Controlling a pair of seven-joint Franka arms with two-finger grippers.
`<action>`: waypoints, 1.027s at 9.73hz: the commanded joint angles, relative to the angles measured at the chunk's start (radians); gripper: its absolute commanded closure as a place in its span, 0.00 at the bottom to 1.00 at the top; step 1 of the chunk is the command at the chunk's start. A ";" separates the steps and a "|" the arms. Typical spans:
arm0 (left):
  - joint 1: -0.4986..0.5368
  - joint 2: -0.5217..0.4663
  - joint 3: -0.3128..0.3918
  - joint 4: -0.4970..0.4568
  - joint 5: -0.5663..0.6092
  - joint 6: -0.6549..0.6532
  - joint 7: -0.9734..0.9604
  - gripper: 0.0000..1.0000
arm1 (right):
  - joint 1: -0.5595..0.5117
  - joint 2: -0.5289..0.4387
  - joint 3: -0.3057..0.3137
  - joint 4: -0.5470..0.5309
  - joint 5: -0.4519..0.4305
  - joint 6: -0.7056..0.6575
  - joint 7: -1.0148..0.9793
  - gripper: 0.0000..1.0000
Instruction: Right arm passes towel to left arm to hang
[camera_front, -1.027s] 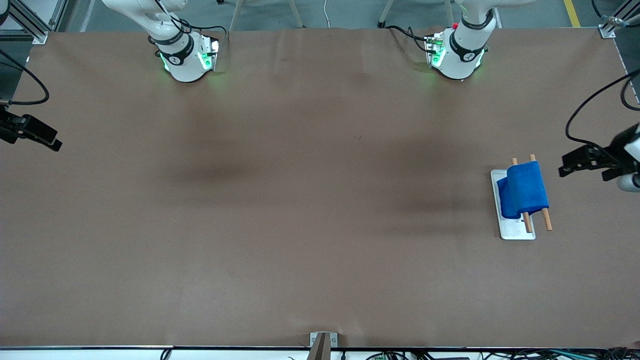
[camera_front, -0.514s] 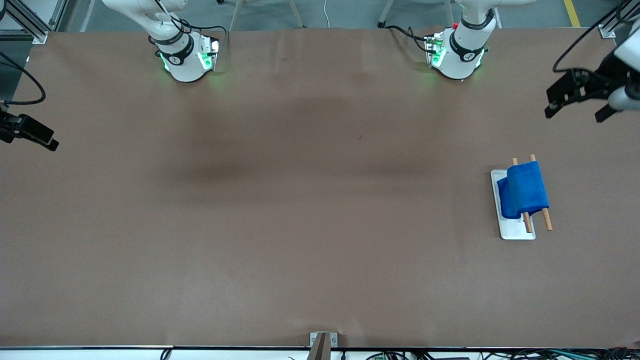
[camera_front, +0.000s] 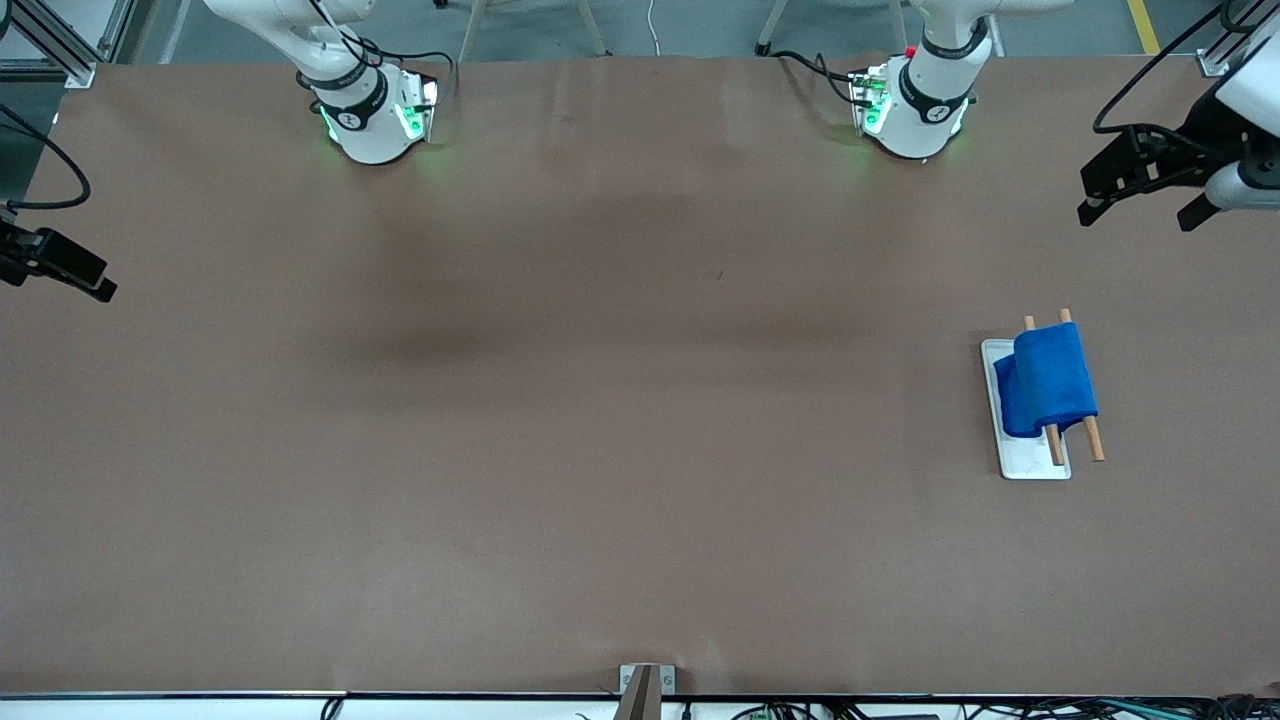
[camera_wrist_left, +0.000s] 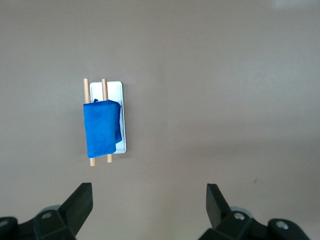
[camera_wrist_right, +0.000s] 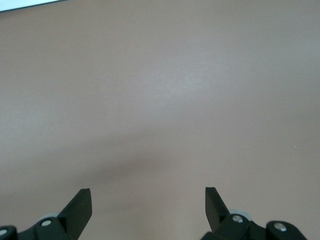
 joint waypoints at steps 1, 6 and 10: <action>-0.005 0.034 -0.026 0.019 0.018 -0.040 -0.053 0.00 | -0.010 -0.010 0.006 -0.003 0.008 -0.003 -0.013 0.00; -0.003 -0.008 -0.027 -0.051 0.018 -0.030 -0.053 0.00 | -0.010 -0.010 0.006 -0.003 0.010 -0.003 -0.012 0.00; -0.001 -0.009 -0.027 -0.053 0.018 -0.028 -0.048 0.00 | -0.010 -0.010 0.004 -0.003 0.010 -0.003 -0.013 0.00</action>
